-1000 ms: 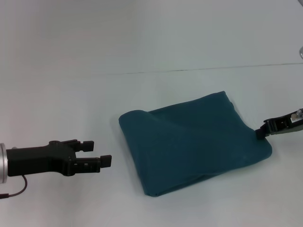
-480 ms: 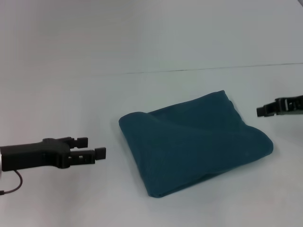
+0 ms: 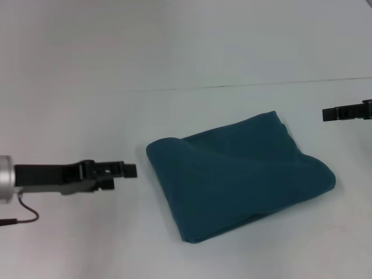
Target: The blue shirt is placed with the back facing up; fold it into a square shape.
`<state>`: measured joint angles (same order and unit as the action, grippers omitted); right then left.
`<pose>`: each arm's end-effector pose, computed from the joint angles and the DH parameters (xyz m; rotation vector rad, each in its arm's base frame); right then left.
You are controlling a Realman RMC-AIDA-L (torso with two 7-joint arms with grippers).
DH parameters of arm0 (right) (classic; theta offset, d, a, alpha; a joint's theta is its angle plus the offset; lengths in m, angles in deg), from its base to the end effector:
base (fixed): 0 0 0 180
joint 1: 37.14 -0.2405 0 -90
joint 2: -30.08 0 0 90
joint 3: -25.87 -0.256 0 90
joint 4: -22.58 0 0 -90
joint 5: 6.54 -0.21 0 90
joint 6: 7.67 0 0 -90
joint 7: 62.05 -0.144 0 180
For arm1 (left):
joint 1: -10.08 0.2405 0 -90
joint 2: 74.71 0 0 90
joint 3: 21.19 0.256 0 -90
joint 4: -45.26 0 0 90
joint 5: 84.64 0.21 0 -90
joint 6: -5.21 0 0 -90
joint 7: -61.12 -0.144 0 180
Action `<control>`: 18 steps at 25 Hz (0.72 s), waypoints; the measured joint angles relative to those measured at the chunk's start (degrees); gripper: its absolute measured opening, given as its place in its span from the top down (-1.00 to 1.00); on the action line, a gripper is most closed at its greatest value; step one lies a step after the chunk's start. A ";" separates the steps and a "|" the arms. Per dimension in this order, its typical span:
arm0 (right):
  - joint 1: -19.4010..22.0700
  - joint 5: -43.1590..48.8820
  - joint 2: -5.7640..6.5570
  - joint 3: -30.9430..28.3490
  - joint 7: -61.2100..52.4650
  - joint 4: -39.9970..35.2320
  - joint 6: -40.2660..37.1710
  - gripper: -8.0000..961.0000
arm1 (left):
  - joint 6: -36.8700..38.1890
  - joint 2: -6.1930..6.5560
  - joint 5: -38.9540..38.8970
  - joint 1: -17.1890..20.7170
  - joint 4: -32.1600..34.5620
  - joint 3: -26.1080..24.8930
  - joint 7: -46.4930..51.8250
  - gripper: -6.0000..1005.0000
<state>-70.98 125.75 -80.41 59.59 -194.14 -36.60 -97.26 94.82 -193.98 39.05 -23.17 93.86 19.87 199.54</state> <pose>0.2727 0.3774 0.1310 -2.2591 1.3635 0.3692 -0.2451 0.3515 0.0185 -2.3890 -1.7821 -0.5863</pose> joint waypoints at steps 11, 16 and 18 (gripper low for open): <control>-0.56 -0.31 -1.55 0.71 6.01 -5.78 -4.80 -0.77 | -6.74 -0.87 5.41 -7.57 -8.50 6.14 8.60 -0.83; -0.50 -0.43 -1.61 0.82 6.79 -5.79 -5.31 -0.91 | -10.15 -1.22 5.55 -8.46 -9.20 11.28 10.74 -0.83; -0.41 -0.44 -1.70 0.83 7.12 -5.79 -5.50 -0.94 | -10.79 -1.53 5.57 -8.61 -9.26 11.99 10.93 -0.83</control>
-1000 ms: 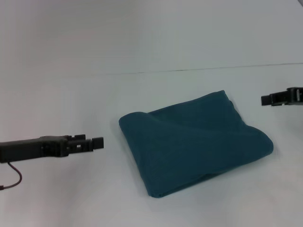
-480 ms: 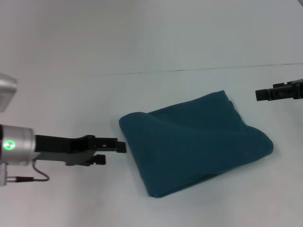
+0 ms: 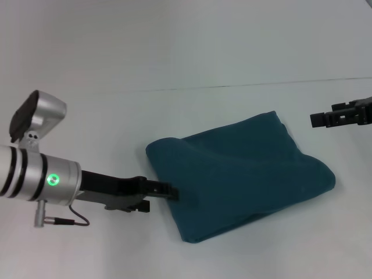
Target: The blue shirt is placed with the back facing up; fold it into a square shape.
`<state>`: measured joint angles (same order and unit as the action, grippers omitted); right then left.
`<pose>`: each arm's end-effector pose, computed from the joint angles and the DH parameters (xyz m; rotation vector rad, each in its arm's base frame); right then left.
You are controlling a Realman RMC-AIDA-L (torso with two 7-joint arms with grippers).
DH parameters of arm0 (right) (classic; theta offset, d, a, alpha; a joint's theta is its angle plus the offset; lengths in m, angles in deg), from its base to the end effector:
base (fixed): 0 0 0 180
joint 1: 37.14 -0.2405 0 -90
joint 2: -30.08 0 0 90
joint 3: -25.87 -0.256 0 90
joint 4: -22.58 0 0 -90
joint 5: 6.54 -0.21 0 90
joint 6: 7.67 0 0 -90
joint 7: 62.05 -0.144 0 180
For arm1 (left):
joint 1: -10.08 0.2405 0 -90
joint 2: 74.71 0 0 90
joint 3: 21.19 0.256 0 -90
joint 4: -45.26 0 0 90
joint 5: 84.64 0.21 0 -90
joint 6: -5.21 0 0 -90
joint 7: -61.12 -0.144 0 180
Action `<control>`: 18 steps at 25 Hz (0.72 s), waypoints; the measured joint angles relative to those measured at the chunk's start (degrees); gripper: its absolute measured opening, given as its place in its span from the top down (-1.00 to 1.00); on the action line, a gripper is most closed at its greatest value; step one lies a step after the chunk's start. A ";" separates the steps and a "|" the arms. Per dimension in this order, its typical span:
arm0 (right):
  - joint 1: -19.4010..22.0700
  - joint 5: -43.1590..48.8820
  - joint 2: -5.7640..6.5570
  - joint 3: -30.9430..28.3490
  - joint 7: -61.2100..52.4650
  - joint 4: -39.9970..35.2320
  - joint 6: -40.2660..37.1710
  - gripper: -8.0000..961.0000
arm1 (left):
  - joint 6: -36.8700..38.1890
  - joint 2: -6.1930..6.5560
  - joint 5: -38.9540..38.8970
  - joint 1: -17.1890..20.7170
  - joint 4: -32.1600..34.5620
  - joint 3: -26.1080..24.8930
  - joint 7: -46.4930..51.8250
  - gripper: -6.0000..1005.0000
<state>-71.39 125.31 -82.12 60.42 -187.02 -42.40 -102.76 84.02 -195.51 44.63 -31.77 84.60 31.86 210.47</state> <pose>0.2491 0.3709 0.1288 -2.4300 1.1368 0.3156 -0.2158 0.3692 -0.0467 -2.3776 -1.9233 -0.2489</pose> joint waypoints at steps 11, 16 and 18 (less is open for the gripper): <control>0.15 -0.02 -0.66 0.00 0.68 -0.44 -0.30 -0.94 | -3.93 -1.76 0.03 -1.37 -1.61 5.10 0.69 -0.83; 0.24 -0.02 -0.94 0.02 0.79 -0.44 -0.43 -0.94 | -5.25 -2.13 0.00 -3.20 -4.42 5.28 0.47 -0.83; 0.28 -0.02 -0.98 0.01 0.82 -0.44 -0.44 -0.94 | -5.52 -2.50 -0.02 -3.68 -4.64 5.30 0.39 -0.83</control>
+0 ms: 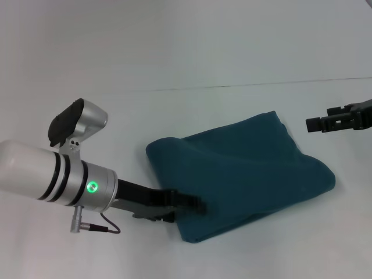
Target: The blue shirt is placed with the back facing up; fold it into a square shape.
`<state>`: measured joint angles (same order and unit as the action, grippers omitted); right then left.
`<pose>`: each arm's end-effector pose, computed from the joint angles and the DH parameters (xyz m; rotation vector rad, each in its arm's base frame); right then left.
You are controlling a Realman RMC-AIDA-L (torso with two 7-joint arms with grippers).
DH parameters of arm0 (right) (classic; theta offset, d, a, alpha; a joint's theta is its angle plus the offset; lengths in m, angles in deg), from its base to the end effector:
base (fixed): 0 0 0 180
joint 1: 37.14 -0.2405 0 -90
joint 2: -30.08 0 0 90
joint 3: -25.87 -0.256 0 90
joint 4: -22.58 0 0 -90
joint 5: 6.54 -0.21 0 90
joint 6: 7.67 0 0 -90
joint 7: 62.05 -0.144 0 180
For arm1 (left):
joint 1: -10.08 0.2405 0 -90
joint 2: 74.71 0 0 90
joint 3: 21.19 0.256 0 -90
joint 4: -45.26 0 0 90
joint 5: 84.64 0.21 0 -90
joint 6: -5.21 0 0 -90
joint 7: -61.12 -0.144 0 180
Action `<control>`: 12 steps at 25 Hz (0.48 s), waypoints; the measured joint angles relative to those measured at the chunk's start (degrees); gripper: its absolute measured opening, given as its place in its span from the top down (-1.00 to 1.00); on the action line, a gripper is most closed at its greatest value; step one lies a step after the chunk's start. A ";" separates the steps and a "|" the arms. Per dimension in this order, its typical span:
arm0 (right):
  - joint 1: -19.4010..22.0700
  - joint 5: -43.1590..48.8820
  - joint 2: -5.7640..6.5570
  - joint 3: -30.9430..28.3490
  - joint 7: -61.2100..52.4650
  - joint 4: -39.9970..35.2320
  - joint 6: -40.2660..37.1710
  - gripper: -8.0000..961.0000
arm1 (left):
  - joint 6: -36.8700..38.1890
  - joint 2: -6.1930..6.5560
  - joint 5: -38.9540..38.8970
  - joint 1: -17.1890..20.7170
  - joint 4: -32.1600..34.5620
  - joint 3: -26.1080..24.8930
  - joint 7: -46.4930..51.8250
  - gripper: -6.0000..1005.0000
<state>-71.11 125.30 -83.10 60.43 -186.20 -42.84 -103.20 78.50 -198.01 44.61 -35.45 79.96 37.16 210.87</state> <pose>0.2481 0.3680 0.1226 -2.4490 1.1283 0.3200 -0.1961 0.3665 -0.0855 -2.4363 -1.8893 -0.1527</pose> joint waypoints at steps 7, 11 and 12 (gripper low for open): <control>0.10 0.00 -0.24 -0.08 0.37 -0.04 -0.11 -0.94 | -2.72 -0.44 0.03 -1.39 -2.12 0.78 0.15 -0.81; 0.12 0.00 -0.36 -0.13 0.68 -0.03 -0.07 -0.94 | -3.54 -0.45 0.04 -2.49 -3.65 1.69 -0.01 -0.73; 0.13 0.00 -0.37 -0.09 0.71 -0.03 0.01 -0.94 | -3.69 -0.45 0.04 -2.64 -3.66 2.26 -0.04 -0.71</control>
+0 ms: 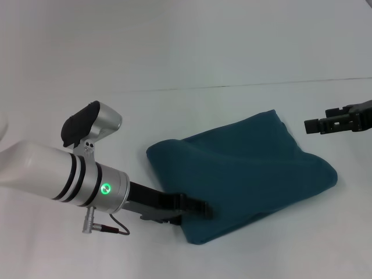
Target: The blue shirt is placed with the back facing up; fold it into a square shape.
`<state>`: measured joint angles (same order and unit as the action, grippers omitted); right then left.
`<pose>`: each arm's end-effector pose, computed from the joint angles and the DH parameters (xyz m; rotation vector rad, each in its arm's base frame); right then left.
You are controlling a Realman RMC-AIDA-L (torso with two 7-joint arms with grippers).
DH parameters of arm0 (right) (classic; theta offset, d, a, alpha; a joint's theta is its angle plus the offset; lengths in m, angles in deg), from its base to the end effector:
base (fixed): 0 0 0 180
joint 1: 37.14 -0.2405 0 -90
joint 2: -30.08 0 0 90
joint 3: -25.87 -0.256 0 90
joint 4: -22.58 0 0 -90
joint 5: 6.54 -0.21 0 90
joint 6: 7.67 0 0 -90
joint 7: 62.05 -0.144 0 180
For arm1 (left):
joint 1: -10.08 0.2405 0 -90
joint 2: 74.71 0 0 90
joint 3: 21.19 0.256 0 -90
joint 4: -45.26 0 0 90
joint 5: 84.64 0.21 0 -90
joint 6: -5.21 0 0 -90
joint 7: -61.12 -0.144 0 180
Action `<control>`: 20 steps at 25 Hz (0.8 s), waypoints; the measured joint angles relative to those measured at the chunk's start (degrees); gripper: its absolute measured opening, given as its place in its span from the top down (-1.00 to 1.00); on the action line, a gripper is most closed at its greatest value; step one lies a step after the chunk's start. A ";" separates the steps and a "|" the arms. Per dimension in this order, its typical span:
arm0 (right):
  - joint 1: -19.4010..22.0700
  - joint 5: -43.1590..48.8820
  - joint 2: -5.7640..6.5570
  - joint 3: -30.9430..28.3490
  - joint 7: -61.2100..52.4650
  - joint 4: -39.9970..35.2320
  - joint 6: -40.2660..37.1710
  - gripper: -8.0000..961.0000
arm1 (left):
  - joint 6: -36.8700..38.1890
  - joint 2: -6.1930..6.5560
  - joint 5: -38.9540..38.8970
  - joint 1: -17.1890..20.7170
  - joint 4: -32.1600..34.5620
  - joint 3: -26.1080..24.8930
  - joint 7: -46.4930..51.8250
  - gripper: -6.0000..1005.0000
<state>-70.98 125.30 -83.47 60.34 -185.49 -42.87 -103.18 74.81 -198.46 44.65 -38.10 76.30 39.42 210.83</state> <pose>0.2484 0.3670 0.1203 -2.4555 1.1190 0.3219 -0.1896 0.3684 -0.1009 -2.4479 -1.8569 -0.0990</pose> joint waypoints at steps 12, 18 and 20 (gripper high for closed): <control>-0.05 0.00 -0.01 -0.33 0.68 -0.02 0.53 -0.94 | -1.93 -0.26 -0.13 -0.57 -0.13 1.42 -0.73 -0.35; -0.01 0.00 -0.01 -0.58 0.76 -0.04 0.53 -0.93 | -2.37 -0.46 -0.57 -0.65 -0.23 2.27 -0.71 0.16; 0.00 0.00 -0.01 -0.60 0.76 -0.03 0.53 -0.93 | -2.37 -0.47 -0.60 -0.67 -0.25 2.29 -0.71 0.34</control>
<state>-70.98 125.30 -83.48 59.74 -184.74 -42.90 -102.65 72.44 -198.93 44.05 -38.76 76.05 41.71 210.12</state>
